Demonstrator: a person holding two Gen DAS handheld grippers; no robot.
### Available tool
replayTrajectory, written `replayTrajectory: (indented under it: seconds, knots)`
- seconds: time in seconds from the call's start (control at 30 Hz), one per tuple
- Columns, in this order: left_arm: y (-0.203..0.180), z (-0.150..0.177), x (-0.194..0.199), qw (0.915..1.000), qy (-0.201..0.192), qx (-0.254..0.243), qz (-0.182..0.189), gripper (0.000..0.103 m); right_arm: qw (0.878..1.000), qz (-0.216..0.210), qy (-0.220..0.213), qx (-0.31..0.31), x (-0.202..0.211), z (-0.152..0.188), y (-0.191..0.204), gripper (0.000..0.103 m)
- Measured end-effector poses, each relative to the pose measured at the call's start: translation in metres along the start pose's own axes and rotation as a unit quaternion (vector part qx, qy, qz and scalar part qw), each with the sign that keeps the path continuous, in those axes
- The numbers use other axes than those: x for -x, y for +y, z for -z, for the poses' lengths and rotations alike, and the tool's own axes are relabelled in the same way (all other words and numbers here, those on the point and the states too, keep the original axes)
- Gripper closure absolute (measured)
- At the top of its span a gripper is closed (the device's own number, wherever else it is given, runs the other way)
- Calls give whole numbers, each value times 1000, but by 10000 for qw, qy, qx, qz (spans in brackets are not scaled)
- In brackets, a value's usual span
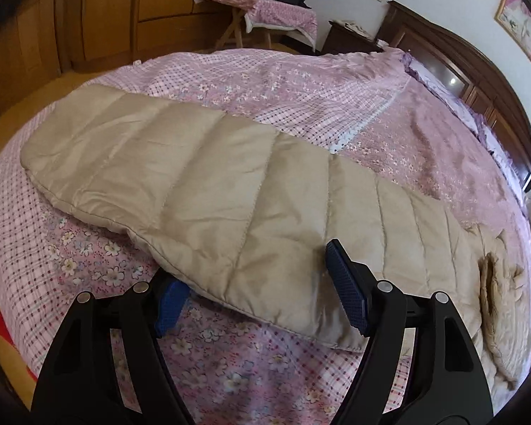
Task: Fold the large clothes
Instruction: 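Grasp the jacket's side edge with the left tool, then fold the side panel over toward the zipper with the left tool, then open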
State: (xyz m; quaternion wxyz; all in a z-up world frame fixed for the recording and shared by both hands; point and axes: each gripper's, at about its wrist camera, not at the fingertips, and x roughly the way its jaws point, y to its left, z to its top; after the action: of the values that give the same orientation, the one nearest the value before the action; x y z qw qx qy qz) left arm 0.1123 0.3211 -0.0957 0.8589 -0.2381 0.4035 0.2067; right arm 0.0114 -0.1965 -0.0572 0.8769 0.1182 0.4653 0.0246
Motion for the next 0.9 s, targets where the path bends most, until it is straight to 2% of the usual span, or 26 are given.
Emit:
replayTrajectory:
  seconds: [0.07, 0.13, 0.3, 0.37, 0.67, 0.9]
  knots:
    - [-1, -2, 0, 9999, -52, -98, -53, 37, 10000, -1, 6, -29, -1, 1, -1, 19]
    - [-3, -3, -1, 9998, -59, -192, -88, 48, 10000, -7, 10, -35, -1, 1, 0, 19]
    - [-6, -6, 8, 9990, -167, -410, -69, 84, 10000, -10, -6, -12, 2, 1, 1, 19]
    - [-7, -7, 17, 9984, -267, -506, -6, 89, 10000, -3, -19, -17, 2, 1, 1, 19]
    - [-26, -18, 78, 9913, -893, -891, 380, 96, 10000, -11, -81, -25, 6, 1, 0, 19]
    - [-58, -24, 139, 9780, -1361, -1209, 1014, 97, 9999, 63, -156, 11, 11, -1, -1, 16]
